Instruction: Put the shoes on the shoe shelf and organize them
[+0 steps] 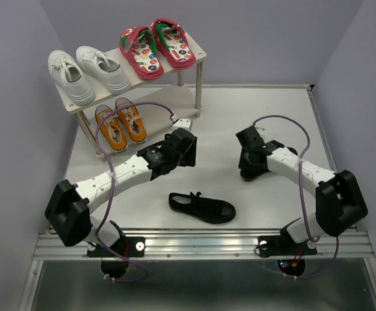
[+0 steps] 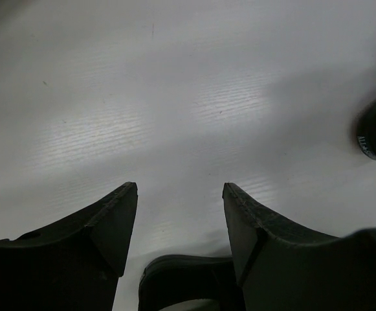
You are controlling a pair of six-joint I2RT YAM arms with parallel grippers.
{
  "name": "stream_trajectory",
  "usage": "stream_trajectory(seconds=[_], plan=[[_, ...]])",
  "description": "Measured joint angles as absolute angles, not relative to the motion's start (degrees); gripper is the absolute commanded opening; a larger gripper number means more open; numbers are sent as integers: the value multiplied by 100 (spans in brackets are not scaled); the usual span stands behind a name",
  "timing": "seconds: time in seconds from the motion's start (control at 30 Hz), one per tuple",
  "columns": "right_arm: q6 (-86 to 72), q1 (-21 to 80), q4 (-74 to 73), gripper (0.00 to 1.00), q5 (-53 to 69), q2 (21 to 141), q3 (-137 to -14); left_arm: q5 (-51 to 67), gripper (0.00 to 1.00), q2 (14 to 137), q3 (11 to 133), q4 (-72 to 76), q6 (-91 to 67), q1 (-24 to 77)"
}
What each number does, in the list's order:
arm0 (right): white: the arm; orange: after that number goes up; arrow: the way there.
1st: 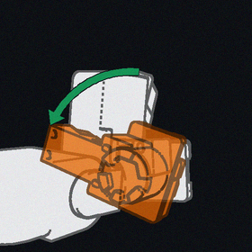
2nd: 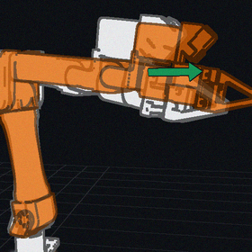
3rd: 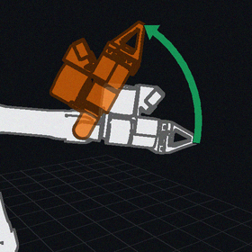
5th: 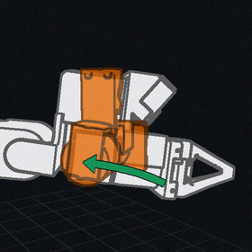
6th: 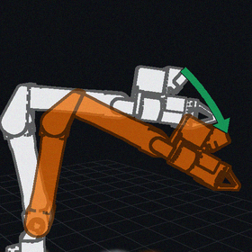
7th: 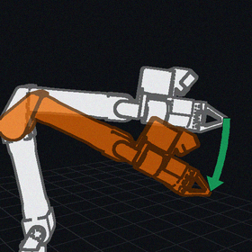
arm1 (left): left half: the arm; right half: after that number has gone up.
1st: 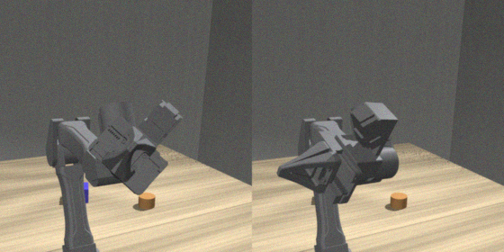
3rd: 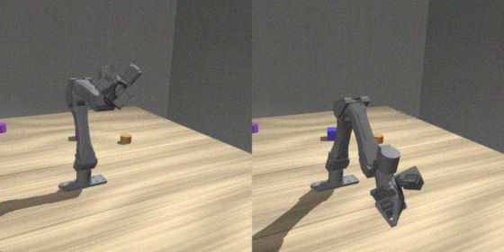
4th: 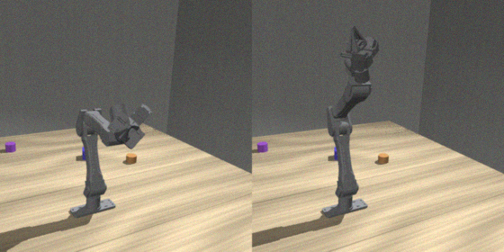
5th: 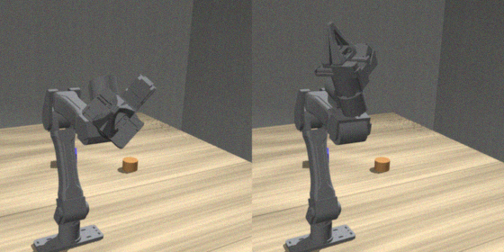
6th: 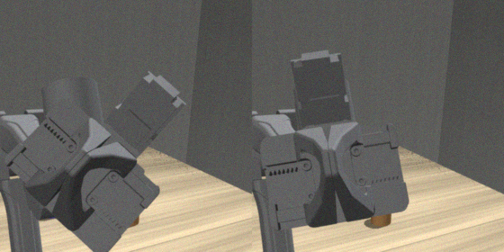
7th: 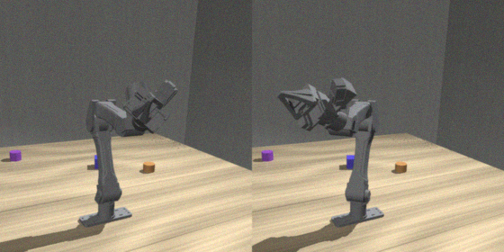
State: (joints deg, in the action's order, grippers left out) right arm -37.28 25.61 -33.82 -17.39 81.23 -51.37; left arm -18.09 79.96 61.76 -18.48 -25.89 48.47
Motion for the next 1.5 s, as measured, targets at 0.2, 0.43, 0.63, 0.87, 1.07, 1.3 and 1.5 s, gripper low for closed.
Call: stream_trajectory(seconds=[0.2, 0.43, 0.63, 0.87, 1.07, 1.3, 1.5], plan=[[-3004, 3516, -3087, 1, -1761, 8705, -5988, -1820, 68, 8051, 6176, -1942, -2650, 4751], [-2882, 3638, -3321, 39, -1824, 8458, -5653, -1721, 68, 8053, 6176, -2134, -2661, 4737], [-2875, 3629, -3693, 67, -2104, 8044, -5529, -1433, 70, 8226, 6176, -2235, -2543, 4740], [-2982, 3629, -3903, 86, -2401, 7797, -5806, -1188, 82, 8427, 6178, -2530, -2285, 4967], [-3074, 3629, -4047, 95, -2700, 7472, -6149, -1004, 79, 8501, 6189, -3020, -2235, 5583], [-3286, 3590, -4141, 98, -3092, 7179, -6329, -683, 75, 8484, 6195, -3417, -2418, 6086], [-3444, 3529, -4200, 98, -3256, 6958, -6329, -438, 75, 8370, 6195, -3507, -2762, 6386]])
